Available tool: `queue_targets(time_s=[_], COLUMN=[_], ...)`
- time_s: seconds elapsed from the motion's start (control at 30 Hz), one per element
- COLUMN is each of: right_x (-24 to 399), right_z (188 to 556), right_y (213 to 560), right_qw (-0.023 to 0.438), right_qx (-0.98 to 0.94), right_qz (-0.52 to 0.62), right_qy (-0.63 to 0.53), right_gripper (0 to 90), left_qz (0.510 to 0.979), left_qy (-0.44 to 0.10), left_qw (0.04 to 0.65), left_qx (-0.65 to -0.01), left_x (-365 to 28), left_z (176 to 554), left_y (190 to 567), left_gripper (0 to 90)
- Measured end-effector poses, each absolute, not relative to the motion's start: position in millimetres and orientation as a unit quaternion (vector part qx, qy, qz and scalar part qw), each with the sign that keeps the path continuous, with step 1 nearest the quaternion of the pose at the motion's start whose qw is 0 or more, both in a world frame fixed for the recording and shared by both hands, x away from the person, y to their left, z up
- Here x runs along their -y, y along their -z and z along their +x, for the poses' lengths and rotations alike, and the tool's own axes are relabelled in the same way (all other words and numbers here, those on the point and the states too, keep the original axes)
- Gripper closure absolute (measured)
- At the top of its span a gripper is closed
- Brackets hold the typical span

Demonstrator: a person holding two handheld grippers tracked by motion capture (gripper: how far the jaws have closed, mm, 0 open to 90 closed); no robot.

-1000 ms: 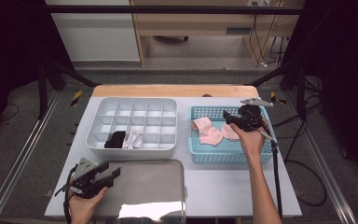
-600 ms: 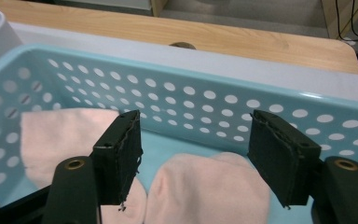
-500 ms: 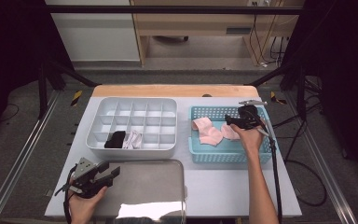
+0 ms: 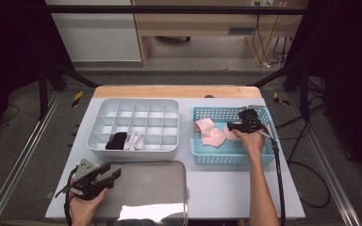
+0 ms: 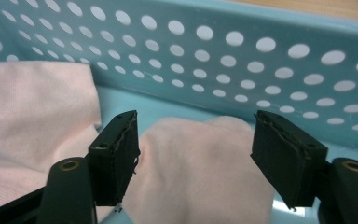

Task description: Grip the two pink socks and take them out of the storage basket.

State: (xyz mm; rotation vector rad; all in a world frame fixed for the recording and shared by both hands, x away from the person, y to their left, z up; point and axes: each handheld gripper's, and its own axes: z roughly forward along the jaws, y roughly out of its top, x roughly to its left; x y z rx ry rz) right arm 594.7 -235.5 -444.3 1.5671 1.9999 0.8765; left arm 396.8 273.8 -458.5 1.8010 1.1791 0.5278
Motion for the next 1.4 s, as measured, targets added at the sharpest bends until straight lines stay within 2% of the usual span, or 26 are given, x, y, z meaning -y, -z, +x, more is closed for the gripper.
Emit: queue_targets(time_s=[0.53,0.77,1.0,1.07,1.17,1.2,1.3,1.4], right_x=[237,237,237,237,237,237,238,238], right_z=[599,601,599,599,598,598,597,595], right_y=[457,460,462,461,459,458,456,453], right_qw=[0.192,0.188,0.197,0.201,0.174,0.17,0.169,0.173], right_qx=[-0.729,-0.735,-0.737,-0.737,-0.732,-0.731,-0.731,-0.73], right_qz=[0.586,0.589,0.591,0.593,0.604,0.607,0.608,0.604], right_qy=[-0.297,-0.28,-0.263,-0.254,-0.262,-0.261,-0.259,-0.269], right_gripper=[25.4,28.8,40.1,50.0,70.2,73.7,79.7,81.1], left_qz=[0.728,0.729,0.729,0.729,0.729,0.729,0.729,0.728], left_qy=[-0.214,-0.214,-0.212,-0.211,-0.21,-0.209,-0.209,-0.207], left_qw=[0.446,0.445,0.445,0.445,0.445,0.445,0.446,0.447], left_qx=[-0.475,-0.474,-0.475,-0.475,-0.476,-0.476,-0.476,-0.478], left_x=[-274,-274,-274,-274,-274,-274,-274,-274], left_z=[397,397,397,397,397,397,397,397], left_y=[459,459,460,459,460,460,459,459], left_gripper=[47.2,47.7,48.3,48.5,48.8,48.8,49.0,49.0])
